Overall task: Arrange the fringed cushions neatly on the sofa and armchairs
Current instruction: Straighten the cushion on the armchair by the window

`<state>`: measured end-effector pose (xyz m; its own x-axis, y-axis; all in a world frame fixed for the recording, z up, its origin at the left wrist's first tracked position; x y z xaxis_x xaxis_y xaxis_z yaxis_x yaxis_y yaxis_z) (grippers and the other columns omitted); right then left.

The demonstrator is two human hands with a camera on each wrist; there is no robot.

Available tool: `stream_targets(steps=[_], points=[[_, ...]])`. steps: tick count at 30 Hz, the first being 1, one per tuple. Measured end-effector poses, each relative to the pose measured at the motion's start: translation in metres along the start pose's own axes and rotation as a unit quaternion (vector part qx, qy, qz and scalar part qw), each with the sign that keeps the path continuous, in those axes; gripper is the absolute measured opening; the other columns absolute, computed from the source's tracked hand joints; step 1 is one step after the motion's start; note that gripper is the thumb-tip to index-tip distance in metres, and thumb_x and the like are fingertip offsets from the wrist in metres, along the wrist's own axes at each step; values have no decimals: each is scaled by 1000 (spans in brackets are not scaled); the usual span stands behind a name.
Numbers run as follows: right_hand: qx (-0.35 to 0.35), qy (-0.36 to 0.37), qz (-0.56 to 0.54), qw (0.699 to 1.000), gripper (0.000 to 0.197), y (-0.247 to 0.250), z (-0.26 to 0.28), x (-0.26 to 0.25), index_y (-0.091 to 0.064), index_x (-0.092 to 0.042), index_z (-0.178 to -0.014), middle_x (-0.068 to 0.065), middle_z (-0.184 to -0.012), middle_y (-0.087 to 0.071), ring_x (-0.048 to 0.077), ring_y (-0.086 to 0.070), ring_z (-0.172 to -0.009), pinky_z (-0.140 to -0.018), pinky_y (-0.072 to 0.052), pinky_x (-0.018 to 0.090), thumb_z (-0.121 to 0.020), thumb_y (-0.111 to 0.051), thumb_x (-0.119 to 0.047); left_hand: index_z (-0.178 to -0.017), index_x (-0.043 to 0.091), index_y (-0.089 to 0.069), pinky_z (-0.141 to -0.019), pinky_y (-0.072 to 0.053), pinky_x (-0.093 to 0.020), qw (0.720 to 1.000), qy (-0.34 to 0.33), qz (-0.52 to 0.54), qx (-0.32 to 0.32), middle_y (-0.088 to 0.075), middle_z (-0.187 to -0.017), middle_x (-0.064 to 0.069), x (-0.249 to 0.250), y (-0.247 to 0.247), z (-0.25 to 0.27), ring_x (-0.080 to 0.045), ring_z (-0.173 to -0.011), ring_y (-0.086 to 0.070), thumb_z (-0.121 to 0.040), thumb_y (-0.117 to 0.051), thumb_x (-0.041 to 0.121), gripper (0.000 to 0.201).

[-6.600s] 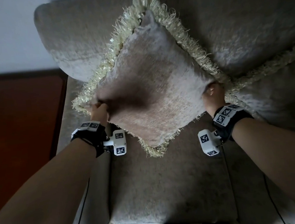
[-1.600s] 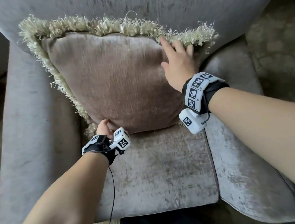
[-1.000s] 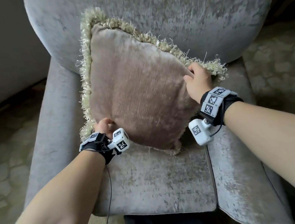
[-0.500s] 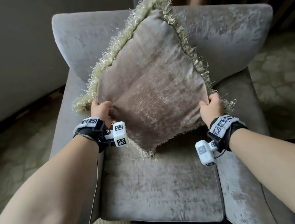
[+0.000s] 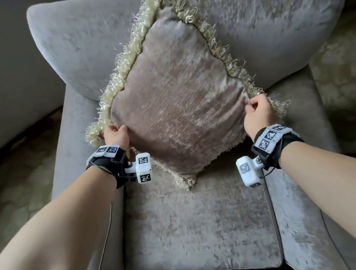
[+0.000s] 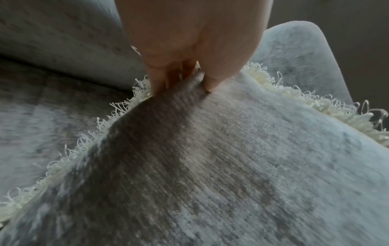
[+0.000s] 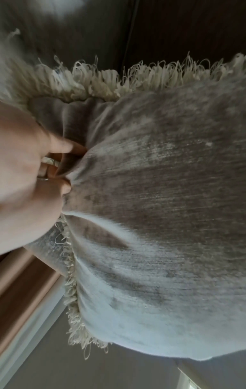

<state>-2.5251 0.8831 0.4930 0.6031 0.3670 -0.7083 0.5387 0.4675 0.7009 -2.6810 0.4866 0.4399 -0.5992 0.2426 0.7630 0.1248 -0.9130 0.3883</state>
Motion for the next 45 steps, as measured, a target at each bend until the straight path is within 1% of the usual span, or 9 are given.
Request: stream_targets(steps=[10, 13, 16, 19, 23, 29, 32, 37, 45], points=[[-28, -92, 14, 995, 24, -10, -24, 30, -60, -1, -115, 15, -112, -62, 24, -54, -89, -63, -26, 18, -93, -56, -8, -84, 18, -59, -83, -58, -43, 997, -5, -46, 59, -68, -88, -8, -9, 2, -20, -29, -84, -69, -77, -66, 22, 10], [-36, -99, 22, 994, 23, -13, -28, 41, -62, -4, -113, 17, -112, -67, 28, -61, -93, -69, -31, 22, -91, -59, -10, -74, 24, -56, -71, -61, -48, 997, 18, -42, 69, -70, -91, -14, -18, 7, -25, -30, -72, -69, -71, -67, 25, 11], [-28, -101, 27, 994, 23, -13, -27, 43, -63, -5, -112, 14, -107, -67, 28, -60, -91, -70, -32, 21, -90, -60, -11, -75, 23, -52, -59, -56, -37, 996, 15, -49, 73, -67, -91, -16, -17, 5, -15, -24, -56, -59, -82, -65, 19, 16], [-18, -94, 10, 995, 23, -11, -19, 35, -63, -4, -111, 8, -97, -59, 23, -55, -88, -65, -28, 15, -89, -61, -9, -91, 18, -51, -77, -59, -44, 995, 3, -66, 72, -63, -91, -11, -16, 1, -10, -29, -76, -66, -84, -61, 23, 12], [16, -12, 21, 1000, 13, -7, -10, 18, -58, -16, -93, 7, -104, -58, 28, -55, -95, -78, -36, 28, -81, -61, -12, -95, 19, -41, -91, -50, -40, 987, -22, -72, 144, -60, -97, -8, -8, 3, 8, -33, -88, -62, -75, -54, 21, 23], [-159, 34, -30, 986, 6, -40, 4, 1, -53, -20, -90, -6, -74, -50, 15, -48, -69, -68, -45, 34, -85, -57, -22, -102, 23, -66, -101, -44, -35, 981, -106, -122, 103, -62, -113, -11, 3, -17, 24, -27, -105, -59, -81, -54, 40, 30], [-196, 20, -30, 980, 25, -45, 4, 6, -51, -23, -106, -6, -89, -50, 16, -49, -79, -83, -47, 41, -82, -58, -24, -100, 29, -62, -103, -44, -43, 984, -125, -115, 62, -62, -115, -10, 2, -25, 21, -30, -108, -59, -76, -52, 52, 35], [-206, 8, 19, 978, 42, -39, 9, 14, -47, -26, -123, 8, -126, -49, 25, -52, -102, -88, -43, 36, -83, -59, -27, -134, 3, -47, -109, -38, -35, 985, -141, -94, -10, -55, -131, -15, -5, -32, 30, -27, -123, -52, -88, -55, 33, 55], [-251, -19, 38, 967, 55, -26, 20, 7, -39, -24, -142, 5, -142, -44, 23, -51, -103, -84, -38, 33, -90, -56, -30, -155, 22, -18, -120, -13, -41, 961, -84, -257, -54, -6, -164, -14, -10, -36, 45, -35, -148, -18, -93, -41, 43, 69]])
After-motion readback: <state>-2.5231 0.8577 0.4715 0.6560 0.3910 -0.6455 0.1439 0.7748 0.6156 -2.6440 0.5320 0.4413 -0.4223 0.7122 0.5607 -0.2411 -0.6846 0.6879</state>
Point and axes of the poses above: each hand's wrist, its own z-axis away from the middle knuckle, its own y-axis out of the back of the hand, x = y × z, the point moved 6 cm from there along -z, towards the middle knuckle
